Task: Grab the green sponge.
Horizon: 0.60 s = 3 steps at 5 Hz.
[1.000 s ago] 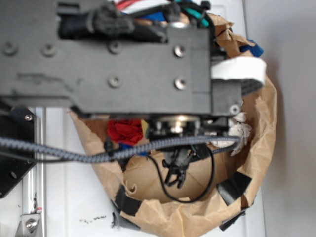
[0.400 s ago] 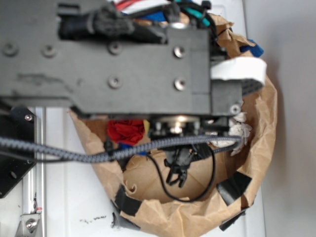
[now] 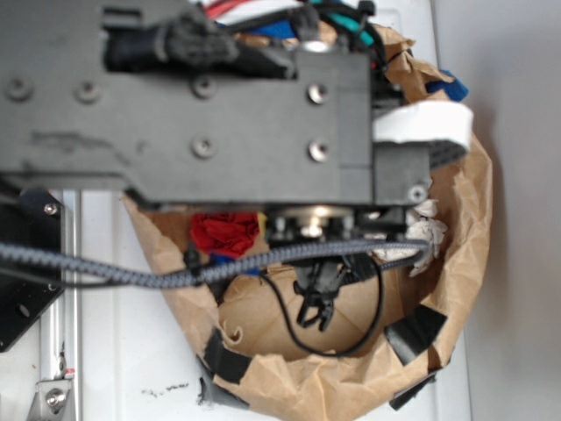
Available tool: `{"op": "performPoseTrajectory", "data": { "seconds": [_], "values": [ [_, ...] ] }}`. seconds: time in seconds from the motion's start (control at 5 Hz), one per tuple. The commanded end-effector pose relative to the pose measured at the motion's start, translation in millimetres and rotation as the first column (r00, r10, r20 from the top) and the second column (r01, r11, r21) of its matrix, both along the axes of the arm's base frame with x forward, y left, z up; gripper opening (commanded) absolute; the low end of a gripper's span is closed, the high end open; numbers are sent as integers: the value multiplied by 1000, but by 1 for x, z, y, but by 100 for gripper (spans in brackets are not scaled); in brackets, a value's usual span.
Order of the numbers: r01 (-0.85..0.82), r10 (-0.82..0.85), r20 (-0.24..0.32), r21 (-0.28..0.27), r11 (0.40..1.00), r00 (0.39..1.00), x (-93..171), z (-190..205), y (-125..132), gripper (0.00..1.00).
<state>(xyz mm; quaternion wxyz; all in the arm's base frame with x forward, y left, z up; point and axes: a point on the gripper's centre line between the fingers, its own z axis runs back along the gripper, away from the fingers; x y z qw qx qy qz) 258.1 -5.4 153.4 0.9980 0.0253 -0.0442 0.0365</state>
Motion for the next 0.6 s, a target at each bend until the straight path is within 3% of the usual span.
{"op": "performPoseTrajectory", "data": {
  "seconds": [0.0, 0.4],
  "values": [
    [-22, 22, 43, 4, 1000, 999, -3, 13, 15, 0],
    [-26, 25, 46, 6, 1000, 999, -3, 12, 15, 0]
  ]
}}
